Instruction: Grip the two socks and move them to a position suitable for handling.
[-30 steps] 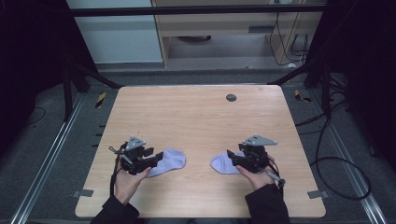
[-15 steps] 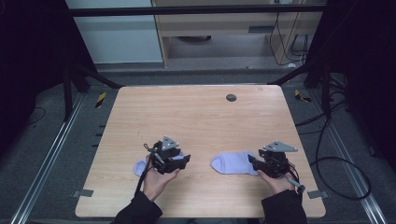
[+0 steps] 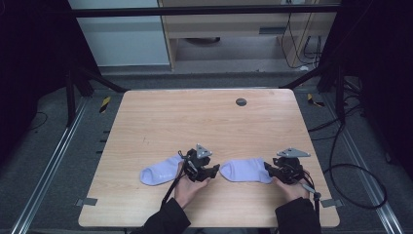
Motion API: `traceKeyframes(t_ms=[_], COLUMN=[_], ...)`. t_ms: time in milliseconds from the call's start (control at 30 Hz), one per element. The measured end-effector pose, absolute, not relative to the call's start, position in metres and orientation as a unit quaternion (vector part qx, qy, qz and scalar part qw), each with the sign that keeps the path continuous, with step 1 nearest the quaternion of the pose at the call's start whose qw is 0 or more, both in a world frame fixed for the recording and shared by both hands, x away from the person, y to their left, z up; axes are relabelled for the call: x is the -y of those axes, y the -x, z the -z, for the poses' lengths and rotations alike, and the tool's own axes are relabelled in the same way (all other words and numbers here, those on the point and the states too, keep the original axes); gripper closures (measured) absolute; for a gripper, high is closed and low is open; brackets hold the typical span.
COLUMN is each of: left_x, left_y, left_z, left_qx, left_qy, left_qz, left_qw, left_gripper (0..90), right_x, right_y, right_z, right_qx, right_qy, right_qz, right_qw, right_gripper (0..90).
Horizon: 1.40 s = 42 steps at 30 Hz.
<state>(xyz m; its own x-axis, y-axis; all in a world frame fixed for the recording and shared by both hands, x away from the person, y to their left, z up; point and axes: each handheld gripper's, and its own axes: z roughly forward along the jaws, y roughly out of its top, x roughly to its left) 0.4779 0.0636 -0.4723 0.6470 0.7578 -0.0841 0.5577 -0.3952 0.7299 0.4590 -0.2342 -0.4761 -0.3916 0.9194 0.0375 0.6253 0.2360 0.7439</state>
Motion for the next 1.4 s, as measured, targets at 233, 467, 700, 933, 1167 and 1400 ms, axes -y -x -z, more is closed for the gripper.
traceKeyframes(t_ms=[233,467,700,933,1167,1400], left_x=[-0.05,-0.043,-0.037,-0.037,-0.05,-0.072], left_y=[-0.481,-0.484,-0.485,-0.483,-0.476,-0.463], left_z=[0.483,0.488,0.494,0.492,0.475,0.456], left_qx=[-0.398,-0.4,-0.4,-0.391,-0.38,-0.369], left_qy=[-0.831,-0.834,-0.839,-0.842,-0.837,-0.838], left_qz=[-0.126,-0.116,-0.115,-0.109,-0.1,-0.106], left_qw=[0.368,0.36,0.35,0.356,0.382,0.387], left_gripper=[55.0,63.3,77.2,88.3,88.9,88.9], right_x=[0.236,0.235,0.234,0.233,0.226,0.209], right_y=[-0.464,-0.466,-0.466,-0.463,-0.45,-0.435], right_z=[0.487,0.493,0.494,0.489,0.468,0.446], right_qx=[-0.766,-0.778,-0.783,-0.784,-0.782,-0.782], right_qy=[-0.515,-0.509,-0.506,-0.503,-0.48,-0.454], right_qz=[-0.326,-0.312,-0.31,-0.319,-0.351,-0.384], right_qw=[0.201,0.196,0.184,0.177,0.186,0.185], right_gripper=[60.6,66.3,83.3,86.2,86.3,86.3])
